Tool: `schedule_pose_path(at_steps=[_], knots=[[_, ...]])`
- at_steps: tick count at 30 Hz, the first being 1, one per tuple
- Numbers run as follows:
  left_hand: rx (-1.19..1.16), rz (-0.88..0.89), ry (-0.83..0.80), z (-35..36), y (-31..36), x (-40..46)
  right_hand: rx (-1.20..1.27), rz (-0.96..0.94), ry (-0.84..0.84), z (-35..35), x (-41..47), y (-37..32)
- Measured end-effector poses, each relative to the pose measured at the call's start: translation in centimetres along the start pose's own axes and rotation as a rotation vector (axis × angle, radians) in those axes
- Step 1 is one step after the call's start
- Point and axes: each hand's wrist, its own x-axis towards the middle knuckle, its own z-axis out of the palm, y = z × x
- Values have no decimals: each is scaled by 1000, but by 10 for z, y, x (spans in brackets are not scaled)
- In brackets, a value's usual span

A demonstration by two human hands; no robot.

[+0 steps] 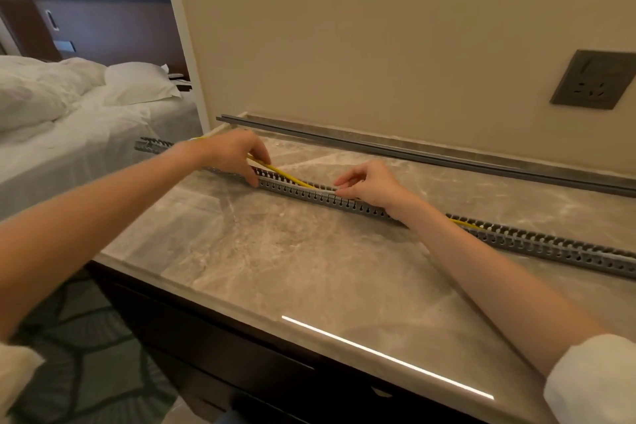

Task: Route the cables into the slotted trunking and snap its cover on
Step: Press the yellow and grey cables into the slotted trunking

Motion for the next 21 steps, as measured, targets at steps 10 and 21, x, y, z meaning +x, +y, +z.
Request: schedule_pose_path(at_steps=[10,21], knots=[[214,-14,-7,-17,-41,-2,-266,130,-92,15,21,-25],[53,-6,399,13,-55,-22,-505,-487,-90,87,49,-59]])
